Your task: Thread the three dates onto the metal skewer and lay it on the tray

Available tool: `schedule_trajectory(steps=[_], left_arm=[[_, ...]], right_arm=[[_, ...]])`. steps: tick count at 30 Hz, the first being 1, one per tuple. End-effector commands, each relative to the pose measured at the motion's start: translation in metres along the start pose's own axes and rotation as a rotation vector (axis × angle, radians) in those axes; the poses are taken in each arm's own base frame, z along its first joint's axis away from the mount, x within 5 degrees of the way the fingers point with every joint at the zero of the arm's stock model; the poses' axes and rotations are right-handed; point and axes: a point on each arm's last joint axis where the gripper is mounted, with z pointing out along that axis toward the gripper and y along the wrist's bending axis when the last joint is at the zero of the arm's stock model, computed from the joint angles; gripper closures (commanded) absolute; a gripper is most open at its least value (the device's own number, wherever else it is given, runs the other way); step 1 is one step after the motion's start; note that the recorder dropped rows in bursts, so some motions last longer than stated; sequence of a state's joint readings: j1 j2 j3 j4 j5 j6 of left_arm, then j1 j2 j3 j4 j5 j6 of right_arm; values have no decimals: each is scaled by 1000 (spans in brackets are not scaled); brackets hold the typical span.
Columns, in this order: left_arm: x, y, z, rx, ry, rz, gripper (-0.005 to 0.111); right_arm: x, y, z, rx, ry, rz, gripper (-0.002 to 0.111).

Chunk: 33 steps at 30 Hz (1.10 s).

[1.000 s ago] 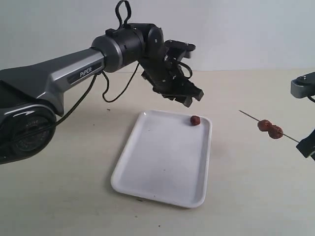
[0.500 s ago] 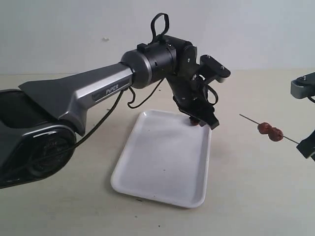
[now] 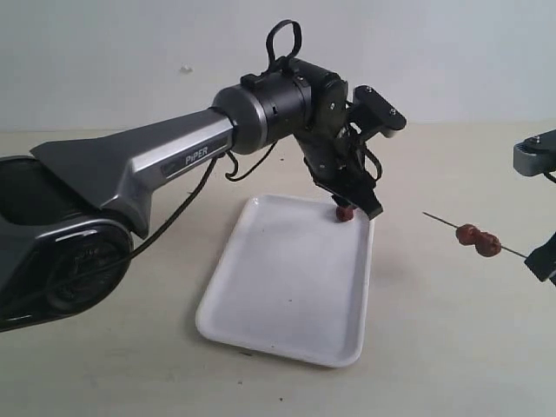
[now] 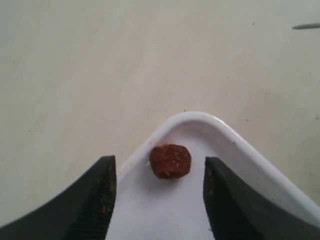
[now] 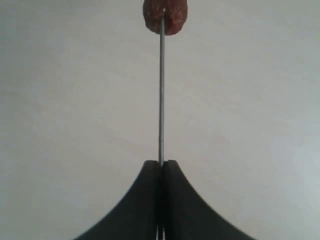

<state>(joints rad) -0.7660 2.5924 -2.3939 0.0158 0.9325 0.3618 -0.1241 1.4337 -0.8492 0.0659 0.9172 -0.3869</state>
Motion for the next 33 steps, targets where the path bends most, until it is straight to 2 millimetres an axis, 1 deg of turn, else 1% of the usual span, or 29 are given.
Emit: schedule_trajectory(steps=[1, 5, 8, 10, 12, 16, 18, 23, 25, 28, 33], left_arm=[[-7, -2, -17, -19, 2, 33, 54], [-8, -10, -19, -118, 78, 198, 54], [-7, -12, -16, -105, 78, 167, 58], [-7, -17, -13, -89, 82, 165, 63], [-6, -19, -11, -75, 82, 160, 64], [-8, -19, -11, -80, 67, 161, 54], [-8, -19, -11, -80, 67, 161, 50], [-7, -20, -11, -76, 75, 162, 50], [-8, -20, -11, -78, 70, 162, 50], [-8, -20, -11, -78, 70, 162, 50], [-8, -20, -11, -78, 70, 162, 50]], right_arm=[[0, -2, -1, 6, -2, -2, 108], [0, -2, -1, 6, 0, -2, 108], [0, -2, -1, 7, 2, 19, 108], [1, -3, -1, 18, 9, 41, 108], [2, -4, -1, 30, 22, 43, 108], [4, -6, -1, 47, 46, 65, 108], [5, -5, -1, 45, 52, 67, 108], [5, -5, -1, 40, 51, 100, 108], [4, -4, -2, 37, 42, 138, 108], [3, -3, -6, 37, 0, 167, 108], [12, 0, -11, 59, -93, 211, 108]])
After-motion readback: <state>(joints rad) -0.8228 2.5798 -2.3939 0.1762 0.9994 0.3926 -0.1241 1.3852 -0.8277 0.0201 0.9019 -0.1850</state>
